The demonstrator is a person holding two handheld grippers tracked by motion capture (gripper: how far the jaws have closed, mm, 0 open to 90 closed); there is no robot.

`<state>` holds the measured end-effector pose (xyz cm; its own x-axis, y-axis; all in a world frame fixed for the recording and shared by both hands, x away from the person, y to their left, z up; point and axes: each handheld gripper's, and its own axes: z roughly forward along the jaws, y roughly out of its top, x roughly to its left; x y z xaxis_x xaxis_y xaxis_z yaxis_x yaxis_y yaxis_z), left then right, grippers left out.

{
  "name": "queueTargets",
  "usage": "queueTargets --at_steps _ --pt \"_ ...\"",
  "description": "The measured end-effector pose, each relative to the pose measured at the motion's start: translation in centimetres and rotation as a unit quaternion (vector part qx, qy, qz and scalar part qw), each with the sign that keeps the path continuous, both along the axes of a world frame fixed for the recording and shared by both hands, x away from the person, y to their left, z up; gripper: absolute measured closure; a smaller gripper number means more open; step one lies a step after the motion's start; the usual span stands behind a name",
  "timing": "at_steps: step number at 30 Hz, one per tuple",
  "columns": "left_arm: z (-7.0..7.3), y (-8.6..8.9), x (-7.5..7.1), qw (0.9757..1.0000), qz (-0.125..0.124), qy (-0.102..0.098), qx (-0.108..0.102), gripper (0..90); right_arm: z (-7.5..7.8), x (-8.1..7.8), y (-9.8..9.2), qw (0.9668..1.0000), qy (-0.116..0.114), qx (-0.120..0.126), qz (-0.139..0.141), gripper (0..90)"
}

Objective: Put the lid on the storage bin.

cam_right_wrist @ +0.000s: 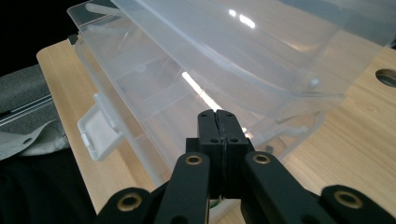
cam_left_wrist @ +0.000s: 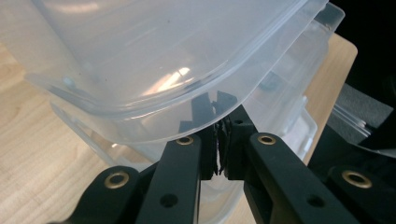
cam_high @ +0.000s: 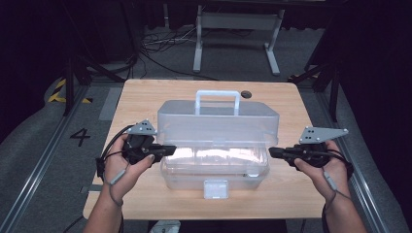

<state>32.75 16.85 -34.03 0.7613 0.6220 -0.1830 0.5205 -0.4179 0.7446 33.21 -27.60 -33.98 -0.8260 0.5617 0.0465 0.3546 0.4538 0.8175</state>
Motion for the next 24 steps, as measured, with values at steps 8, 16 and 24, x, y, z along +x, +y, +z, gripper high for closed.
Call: queueTargets --at_steps 8,16,24 --pt "-0.22 0.22 -0.29 0.9998 -0.004 0.015 0.013 85.6 -0.34 0.17 -0.22 0.9999 0.010 -0.004 0.000 90.0" --pt "-0.46 0.26 -0.47 0.9992 -0.003 0.022 0.033 83.9 -0.63 0.19 -0.31 0.9996 0.022 -0.016 0.003 90.0" --pt "-0.69 0.13 -0.61 0.9985 -0.007 0.030 0.045 82.9 -0.77 0.06 -0.37 0.9991 0.030 -0.029 0.005 90.0"
